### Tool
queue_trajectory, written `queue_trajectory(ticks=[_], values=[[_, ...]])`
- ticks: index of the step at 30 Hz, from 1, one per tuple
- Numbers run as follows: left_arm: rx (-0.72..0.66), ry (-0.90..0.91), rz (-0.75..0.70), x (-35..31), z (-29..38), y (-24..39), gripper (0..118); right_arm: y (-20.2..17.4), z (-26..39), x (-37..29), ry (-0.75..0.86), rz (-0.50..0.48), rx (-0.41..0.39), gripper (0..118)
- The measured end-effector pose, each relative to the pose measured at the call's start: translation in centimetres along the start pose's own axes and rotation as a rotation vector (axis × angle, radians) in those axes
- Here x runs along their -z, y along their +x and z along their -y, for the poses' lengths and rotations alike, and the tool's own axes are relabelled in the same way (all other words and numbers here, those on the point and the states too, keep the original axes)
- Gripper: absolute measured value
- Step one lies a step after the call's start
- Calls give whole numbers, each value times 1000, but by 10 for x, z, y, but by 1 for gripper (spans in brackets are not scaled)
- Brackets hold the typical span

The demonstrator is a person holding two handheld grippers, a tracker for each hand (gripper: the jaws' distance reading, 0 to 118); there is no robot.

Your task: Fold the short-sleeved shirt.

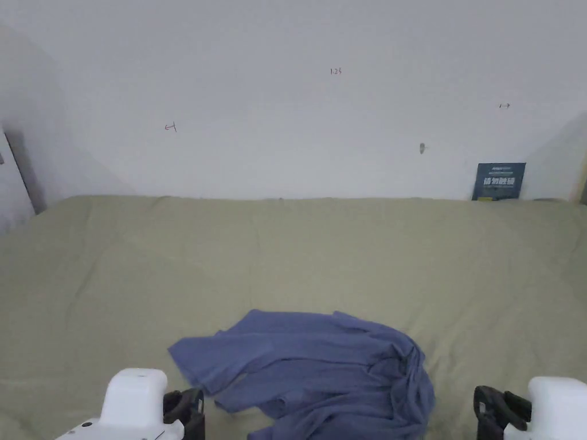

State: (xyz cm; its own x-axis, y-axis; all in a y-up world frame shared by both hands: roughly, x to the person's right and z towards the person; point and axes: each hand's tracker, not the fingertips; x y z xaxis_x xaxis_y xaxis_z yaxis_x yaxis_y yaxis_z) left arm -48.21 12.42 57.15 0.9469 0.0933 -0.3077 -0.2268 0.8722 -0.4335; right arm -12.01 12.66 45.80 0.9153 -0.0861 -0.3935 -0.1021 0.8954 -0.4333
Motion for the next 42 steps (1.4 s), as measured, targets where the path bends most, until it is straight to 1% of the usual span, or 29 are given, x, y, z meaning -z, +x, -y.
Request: queue_trajectory(ticks=[4,6,11,14,17,20,23,27,28,29,30,31,32,33,35,36,38,39,40,41,42], values=[[-41,-41,3,4,9,-7,0,-5,4,4,-17,-8,-11,0],[-39,-70,1,12,13,-8,0,-5,5,8,-28,-10,-11,1],[-67,-172,51,48,15,-10,0,-4,7,16,-53,-12,-11,1],[-63,-217,37,74,18,-8,0,-3,10,20,-65,-8,-19,1],[-91,-253,57,98,22,-7,0,-1,11,25,-81,-7,-17,1],[-97,-267,36,120,21,-7,0,2,13,31,-96,-7,-16,1],[-117,-288,43,138,18,-10,0,5,14,38,-110,-3,-16,1],[-104,-307,52,156,13,-5,0,9,15,49,-130,4,-13,1],[-104,-314,54,164,12,-4,17,10,15,52,-134,5,-10,1],[-124,-329,53,172,11,-3,73,11,16,55,-140,6,-6,1],[-122,-346,37,182,9,-6,115,12,16,57,-147,5,-2,1],[-120,-396,21,193,8,-7,117,12,17,59,-150,4,0,1],[-176,-428,15,200,8,-7,116,13,17,61,-156,6,1,1],[-132,-377,18,207,8,-6,117,13,18,63,-161,6,1,1],[-113,-445,12,229,4,-9,117,13,20,67,-172,9,-4,1],[-113,-458,-11,238,2,-7,117,14,21,69,-180,11,-6,1],[-117,-455,-1,255,1,-6,115,15,24,73,-194,17,-9,1],[-140,-453,-19,261,12,1,111,16,25,74,-201,18,-8,1],[-151,-457,-30,267,15,3,102,17,26,75,-206,18,-7,1],[-158,-486,-52,274,21,4,89,17,27,76,-212,20,-5,1],[-184,-523,-64,277,26,4,85,17,28,77,-217,19,-3,1]])
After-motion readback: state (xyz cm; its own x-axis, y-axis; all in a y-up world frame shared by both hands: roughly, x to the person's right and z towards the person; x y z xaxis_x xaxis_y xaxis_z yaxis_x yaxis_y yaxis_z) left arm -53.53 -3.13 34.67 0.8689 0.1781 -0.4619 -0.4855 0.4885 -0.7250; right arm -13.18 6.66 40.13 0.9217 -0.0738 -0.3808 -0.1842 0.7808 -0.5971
